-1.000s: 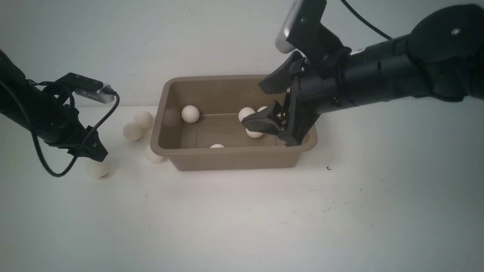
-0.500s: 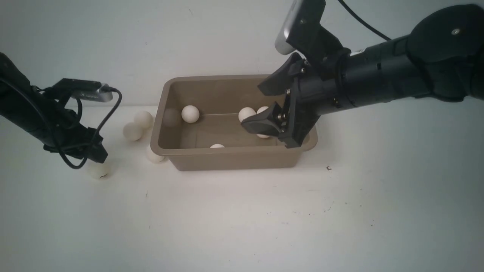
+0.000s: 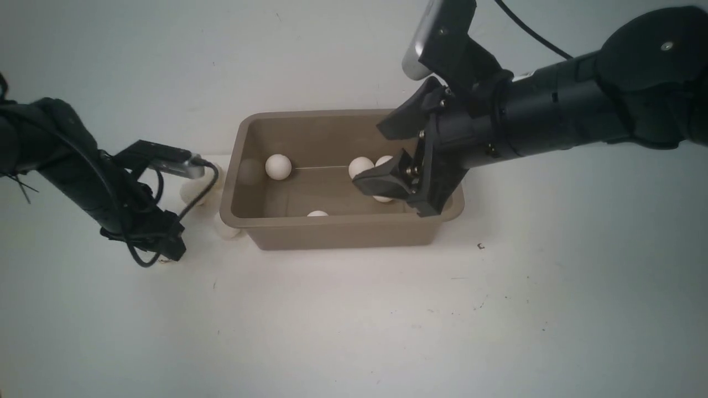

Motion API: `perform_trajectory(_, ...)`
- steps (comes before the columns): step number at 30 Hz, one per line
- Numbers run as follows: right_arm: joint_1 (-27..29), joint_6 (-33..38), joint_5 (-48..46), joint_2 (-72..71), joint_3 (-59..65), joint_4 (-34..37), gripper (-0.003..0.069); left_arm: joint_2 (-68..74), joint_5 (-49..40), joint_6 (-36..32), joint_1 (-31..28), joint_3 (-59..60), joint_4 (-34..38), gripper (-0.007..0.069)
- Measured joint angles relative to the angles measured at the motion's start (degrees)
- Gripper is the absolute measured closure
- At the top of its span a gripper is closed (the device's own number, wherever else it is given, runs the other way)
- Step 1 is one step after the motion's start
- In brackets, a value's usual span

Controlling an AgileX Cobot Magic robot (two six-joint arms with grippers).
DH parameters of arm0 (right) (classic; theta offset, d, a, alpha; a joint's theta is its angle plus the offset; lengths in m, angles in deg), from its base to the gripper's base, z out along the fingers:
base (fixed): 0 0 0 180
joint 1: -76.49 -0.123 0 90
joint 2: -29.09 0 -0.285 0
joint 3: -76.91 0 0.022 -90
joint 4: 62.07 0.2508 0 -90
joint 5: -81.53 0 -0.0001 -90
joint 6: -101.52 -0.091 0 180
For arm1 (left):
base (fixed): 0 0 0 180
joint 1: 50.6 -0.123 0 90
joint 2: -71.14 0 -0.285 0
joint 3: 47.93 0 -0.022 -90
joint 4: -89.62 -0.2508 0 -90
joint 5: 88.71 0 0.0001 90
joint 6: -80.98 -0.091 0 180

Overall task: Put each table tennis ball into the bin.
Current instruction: Use the left arm to clamp the table tennis ball closest to it, then use the left arm to put the table tennis ball into the box

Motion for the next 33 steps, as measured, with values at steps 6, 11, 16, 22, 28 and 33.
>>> perform_trajectory(6,0.0,0.79,0.0,0.0,0.0,0.0,0.0101,0.5,-0.04,1.32,1.37,-0.73,-4.53,0.0272)
perform_trajectory(11,0.0,1.01,-0.02,0.0,0.0,0.18,0.0101,-1.31,-2.11,1.51,1.51,-1.52,-7.46,0.0272)
perform_trajectory(16,0.0,1.03,-0.02,0.0,0.0,0.18,0.0101,-6.76,-2.52,0.43,1.51,-4.9,-2.74,0.0272)
perform_trajectory(22,0.0,1.08,-0.02,0.0,0.0,0.18,0.0102,-8.51,-2.91,-15.58,1.82,-8.86,21.94,0.0272)
perform_trajectory(28,0.0,1.08,-0.01,0.0,0.0,0.18,0.0102,-4.46,-3.08,-30.69,4.35,-8.98,38.91,0.0272)
perform_trajectory(33,0.0,1.08,-0.01,0.0,0.0,0.18,0.0102,0.33,-3.03,-36.76,6.7,-8.98,40.51,0.0272)
